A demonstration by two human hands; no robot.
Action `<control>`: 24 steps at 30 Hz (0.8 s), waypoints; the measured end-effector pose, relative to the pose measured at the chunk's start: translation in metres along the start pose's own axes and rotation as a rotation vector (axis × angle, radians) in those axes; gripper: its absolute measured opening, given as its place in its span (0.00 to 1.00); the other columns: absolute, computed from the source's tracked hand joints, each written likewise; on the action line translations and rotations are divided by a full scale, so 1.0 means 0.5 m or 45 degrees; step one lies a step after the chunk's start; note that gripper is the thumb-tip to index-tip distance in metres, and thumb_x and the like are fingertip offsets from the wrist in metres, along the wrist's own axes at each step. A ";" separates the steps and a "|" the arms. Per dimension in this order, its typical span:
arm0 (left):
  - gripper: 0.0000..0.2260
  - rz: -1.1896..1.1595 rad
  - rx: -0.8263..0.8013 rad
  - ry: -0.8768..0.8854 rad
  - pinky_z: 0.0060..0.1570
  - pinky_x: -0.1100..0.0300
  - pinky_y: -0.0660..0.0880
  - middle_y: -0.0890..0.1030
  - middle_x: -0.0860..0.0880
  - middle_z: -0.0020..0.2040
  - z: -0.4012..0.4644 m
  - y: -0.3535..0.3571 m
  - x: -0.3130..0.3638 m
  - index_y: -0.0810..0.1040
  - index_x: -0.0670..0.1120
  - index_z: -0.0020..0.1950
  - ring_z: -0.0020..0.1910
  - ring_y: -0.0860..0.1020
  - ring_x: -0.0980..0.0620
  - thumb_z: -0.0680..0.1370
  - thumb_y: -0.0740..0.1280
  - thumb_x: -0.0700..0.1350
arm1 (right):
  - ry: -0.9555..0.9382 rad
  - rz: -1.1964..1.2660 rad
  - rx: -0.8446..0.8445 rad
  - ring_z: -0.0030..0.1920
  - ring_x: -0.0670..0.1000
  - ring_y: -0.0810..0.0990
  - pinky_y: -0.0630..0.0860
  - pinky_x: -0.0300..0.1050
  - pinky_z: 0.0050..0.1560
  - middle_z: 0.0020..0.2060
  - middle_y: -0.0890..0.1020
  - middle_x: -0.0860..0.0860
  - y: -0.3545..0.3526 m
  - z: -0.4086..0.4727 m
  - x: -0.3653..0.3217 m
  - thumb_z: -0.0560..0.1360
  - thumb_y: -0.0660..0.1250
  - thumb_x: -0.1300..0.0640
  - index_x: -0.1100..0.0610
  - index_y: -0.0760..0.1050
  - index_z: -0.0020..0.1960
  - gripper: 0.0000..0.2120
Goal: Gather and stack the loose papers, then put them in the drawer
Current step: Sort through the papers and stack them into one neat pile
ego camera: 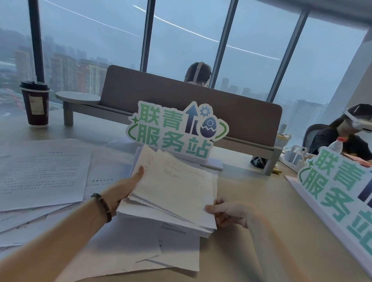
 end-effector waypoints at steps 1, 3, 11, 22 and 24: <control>0.27 0.012 -0.003 -0.008 0.65 0.51 0.72 0.83 0.47 0.56 -0.003 0.000 0.000 0.80 0.48 0.58 0.58 0.80 0.45 0.73 0.63 0.68 | -0.005 -0.014 -0.017 0.33 0.50 0.80 0.79 0.41 0.36 0.38 0.83 0.54 0.002 0.000 -0.001 0.74 0.75 0.54 0.58 0.73 0.50 0.14; 0.20 -0.028 -0.031 -0.075 0.57 0.50 0.79 0.84 0.42 0.53 -0.004 0.003 -0.008 0.80 0.41 0.58 0.52 0.83 0.43 0.77 0.67 0.56 | -0.017 -0.029 -0.015 0.36 0.51 0.82 0.81 0.43 0.38 0.41 0.84 0.55 0.006 -0.001 -0.004 0.75 0.73 0.48 0.58 0.73 0.53 0.17; 0.09 -0.157 -0.086 -0.021 0.39 0.53 0.83 0.86 0.40 0.47 -0.008 0.013 -0.001 0.80 0.38 0.55 0.40 0.86 0.44 0.78 0.68 0.41 | -0.123 0.303 0.313 0.43 0.52 0.81 0.79 0.43 0.41 0.47 0.83 0.54 -0.011 0.028 -0.021 0.81 0.64 0.48 0.57 0.75 0.55 0.12; 0.32 -0.143 -0.303 0.186 0.44 0.48 0.83 0.85 0.38 0.52 -0.033 0.046 0.023 0.80 0.39 0.58 0.49 0.84 0.39 0.59 0.82 0.52 | -0.445 0.479 0.450 0.54 0.55 0.83 0.79 0.57 0.60 0.55 0.85 0.52 0.019 -0.005 -0.082 0.80 0.63 0.64 0.52 0.77 0.61 0.13; 0.26 -0.169 -0.254 0.260 0.48 0.46 0.82 0.84 0.39 0.53 -0.035 0.048 0.036 0.79 0.40 0.60 0.51 0.84 0.39 0.65 0.77 0.49 | -0.602 0.426 0.560 0.51 0.52 0.84 0.82 0.51 0.52 0.52 0.85 0.49 0.002 -0.042 -0.114 0.79 0.62 0.65 0.48 0.76 0.59 0.15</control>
Point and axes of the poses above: each hand's wrist, its own z-axis towards the middle knuckle, its own y-axis out of the palm, x = y × z, the point moved 7 cm from there along z, towards the middle knuckle
